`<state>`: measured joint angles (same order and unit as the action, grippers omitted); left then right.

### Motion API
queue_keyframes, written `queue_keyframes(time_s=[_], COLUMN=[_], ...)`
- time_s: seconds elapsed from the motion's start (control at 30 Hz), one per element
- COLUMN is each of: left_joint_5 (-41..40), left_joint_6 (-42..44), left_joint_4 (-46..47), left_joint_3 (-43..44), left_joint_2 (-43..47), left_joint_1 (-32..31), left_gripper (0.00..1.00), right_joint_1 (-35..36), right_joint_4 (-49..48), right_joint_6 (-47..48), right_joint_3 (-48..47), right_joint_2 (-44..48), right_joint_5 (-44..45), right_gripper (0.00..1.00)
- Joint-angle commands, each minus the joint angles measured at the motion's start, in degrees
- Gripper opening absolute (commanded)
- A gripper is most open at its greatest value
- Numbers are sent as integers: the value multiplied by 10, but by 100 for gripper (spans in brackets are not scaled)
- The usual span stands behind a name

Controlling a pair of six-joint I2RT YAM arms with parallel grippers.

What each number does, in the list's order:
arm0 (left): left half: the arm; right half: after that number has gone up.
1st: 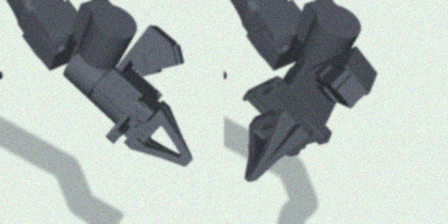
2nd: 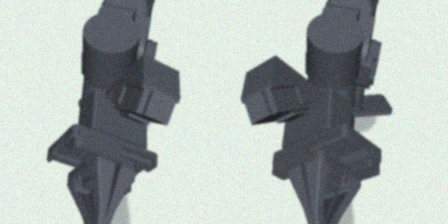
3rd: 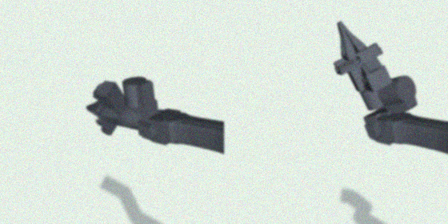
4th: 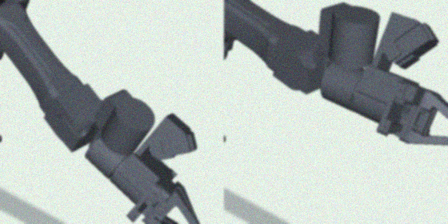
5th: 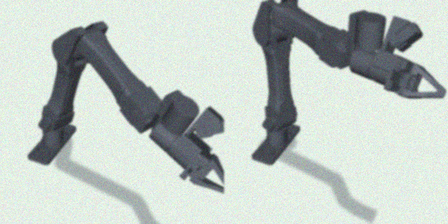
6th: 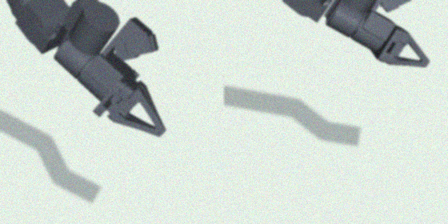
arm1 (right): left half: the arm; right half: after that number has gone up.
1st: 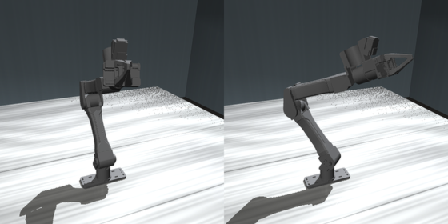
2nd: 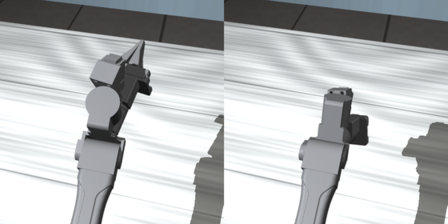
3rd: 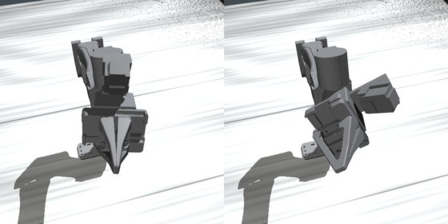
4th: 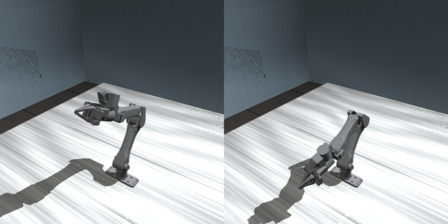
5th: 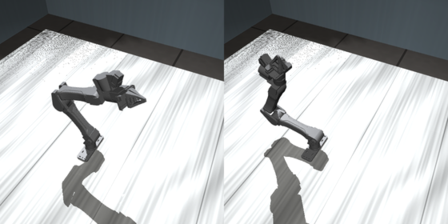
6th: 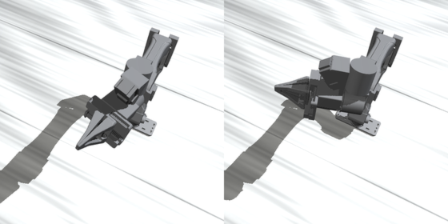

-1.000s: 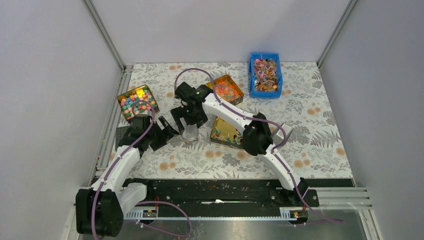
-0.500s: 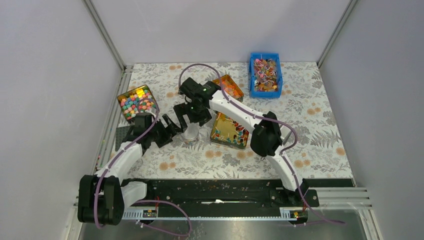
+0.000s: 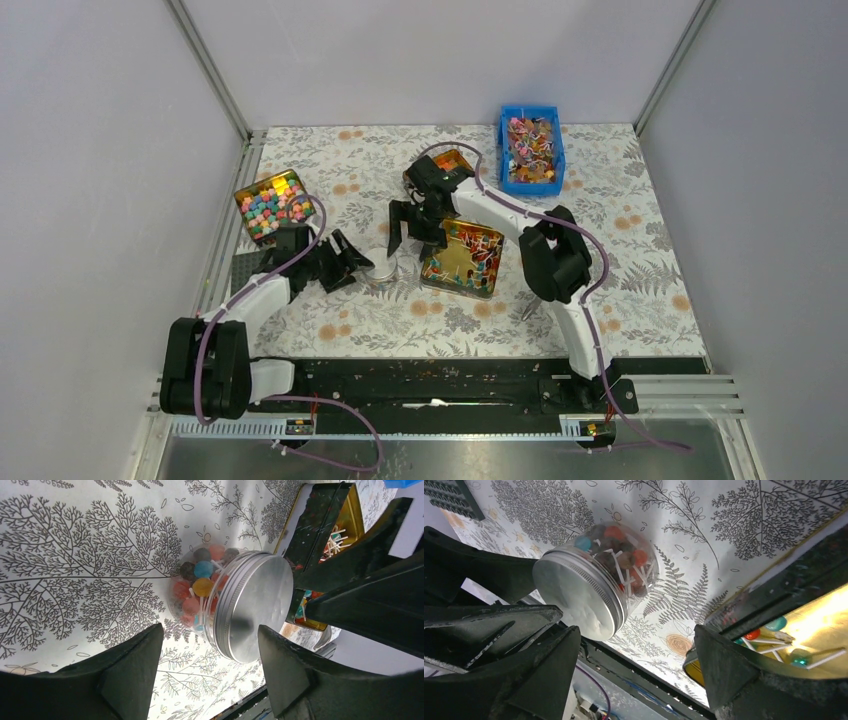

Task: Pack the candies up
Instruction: Move the packing bottle to the center of the board.

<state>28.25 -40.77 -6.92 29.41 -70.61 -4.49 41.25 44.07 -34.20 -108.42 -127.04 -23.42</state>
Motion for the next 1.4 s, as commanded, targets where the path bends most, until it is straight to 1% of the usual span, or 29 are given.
queue_keyframes(time_s=[0.0, 0.2, 0.37, 0.5, 0.57, 0.7, 0.8, 0.83, 1.03, 1.3, 1.37], left_joint_5=[24, 27, 34, 37, 39, 48, 48, 47, 26, 22, 22], left_joint_6=[12, 12, 10, 10, 10, -1, -12, -18, -63, -84, -86], left_joint_4=[38, 49, 60, 65, 67, 93, 112, 122, 170, 191, 193], left_joint_3=[-7, -14, -22, -25, -29, -45, -54, -56, -47, 22, 35], left_joint_2=[-14, -32, -41, -46, -47, -52, -59, -64, -97, -165, -171], left_joint_1=[3, 3, 3, 2, 1, -4, -26, -36, -99, -171, -181], left_gripper=[68, 61, 54, 52, 49, 42, 34, 33, 35, 36, 39], right_joint_1=[6, 6, 5, 6, 5, 5, 5, 4, -29, -76, -85], right_joint_4=[-44, -51, -53, -92, -98, -99, -99, -100, -128, -145, -151], right_joint_6=[-23, -20, -15, -25, -24, -7, 8, 11, 10, 27, 31], right_joint_3=[15, 11, 26, 76, 87, 112, 139, 154, 241, 352, 373], right_joint_2=[-6, -36, -51, -45, -47, -42, -28, -18, 39, 117, 130], right_joint_5=[-44, -56, -71, -71, -78, -72, -62, -56, -44, -23, -26], right_gripper=[88, 80, 64, 52, 46, 45, 44, 44, 44, 47, 49])
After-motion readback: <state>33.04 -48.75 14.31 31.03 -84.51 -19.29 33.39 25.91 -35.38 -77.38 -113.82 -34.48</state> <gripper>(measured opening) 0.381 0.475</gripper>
